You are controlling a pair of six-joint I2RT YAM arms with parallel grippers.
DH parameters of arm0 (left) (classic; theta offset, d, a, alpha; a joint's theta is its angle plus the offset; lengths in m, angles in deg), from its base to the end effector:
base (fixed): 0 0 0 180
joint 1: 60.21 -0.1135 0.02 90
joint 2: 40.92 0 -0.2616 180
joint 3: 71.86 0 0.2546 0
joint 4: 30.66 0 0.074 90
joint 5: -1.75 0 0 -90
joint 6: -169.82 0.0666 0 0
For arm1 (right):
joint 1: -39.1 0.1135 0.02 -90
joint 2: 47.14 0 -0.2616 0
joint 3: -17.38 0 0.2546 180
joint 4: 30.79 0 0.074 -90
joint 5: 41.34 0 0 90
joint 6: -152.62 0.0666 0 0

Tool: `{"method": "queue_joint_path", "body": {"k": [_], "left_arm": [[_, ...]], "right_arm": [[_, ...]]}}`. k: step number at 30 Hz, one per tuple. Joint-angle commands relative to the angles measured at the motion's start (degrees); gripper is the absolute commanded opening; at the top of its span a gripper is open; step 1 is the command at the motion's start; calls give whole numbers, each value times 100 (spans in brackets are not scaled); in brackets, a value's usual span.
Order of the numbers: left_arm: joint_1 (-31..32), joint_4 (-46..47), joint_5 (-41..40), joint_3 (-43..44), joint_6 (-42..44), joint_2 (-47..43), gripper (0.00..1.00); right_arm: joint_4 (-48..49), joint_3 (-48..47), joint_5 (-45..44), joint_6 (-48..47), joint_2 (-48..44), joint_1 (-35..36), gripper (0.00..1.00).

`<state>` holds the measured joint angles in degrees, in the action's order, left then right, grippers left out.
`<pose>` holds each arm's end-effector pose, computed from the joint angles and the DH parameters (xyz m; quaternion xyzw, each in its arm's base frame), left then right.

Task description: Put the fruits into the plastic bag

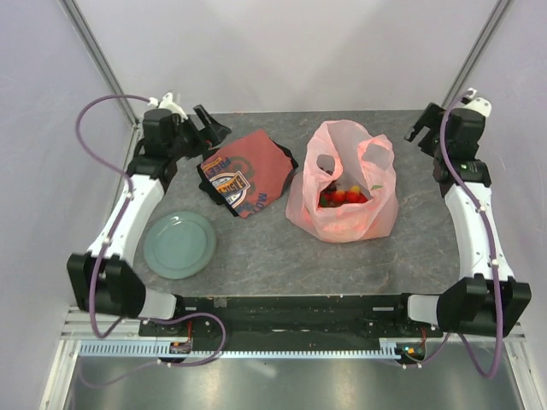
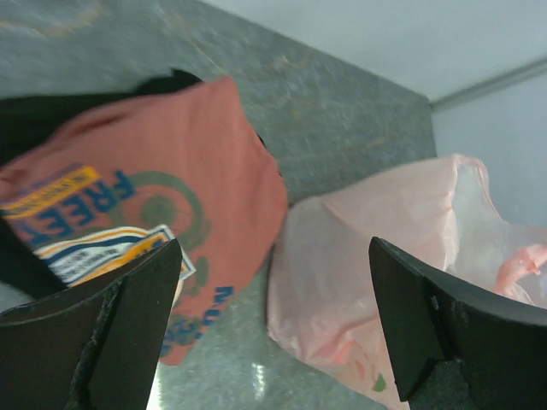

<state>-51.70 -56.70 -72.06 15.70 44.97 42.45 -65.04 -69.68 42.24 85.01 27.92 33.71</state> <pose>0.3649 -0.0734 0.3406 -0.1100 0.8165 -0.3133 0.4724 0.3292 -0.0385 0.3661 0.2293 0.7972 0.0363 0.5573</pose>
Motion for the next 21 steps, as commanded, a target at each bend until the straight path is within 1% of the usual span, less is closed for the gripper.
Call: {"method": "queue_joint_path", "body": {"k": [1,3,4,6,7,8,10,16,21], "left_arm": [[-60,-280,-677,-203,768,-1252,98],[-52,-245,-1037,-466,804,-1769,99],[-52,-262,-1334,-546,778,-1928,99],[-52,-385,-1547,-704,804,-2236,99],[-60,-429,-1592,-731,831,-2290,99],[-52,-517,-1775,-748,848,-2343,99],[-52,-683,-1864,-731,857,-2378,99],[-52,-816,-1935,-678,734,-2361,99],[-52,-799,-1830,-678,874,-2370,99]], "right_arm": [[443,-50,-692,-218,-772,-191,98],[699,468,-808,-218,-1019,-191,98],[978,844,-809,-157,-1247,-191,98],[1200,1171,-783,-86,-1528,-191,98],[1366,1443,-765,-34,-1600,-191,98],[1429,1558,-782,-42,-1661,-191,98],[1561,1787,-800,-77,-1785,-191,98],[1675,1902,-870,-305,-1882,-191,98],[1702,1894,-905,-429,-1891,-191,98]]}}
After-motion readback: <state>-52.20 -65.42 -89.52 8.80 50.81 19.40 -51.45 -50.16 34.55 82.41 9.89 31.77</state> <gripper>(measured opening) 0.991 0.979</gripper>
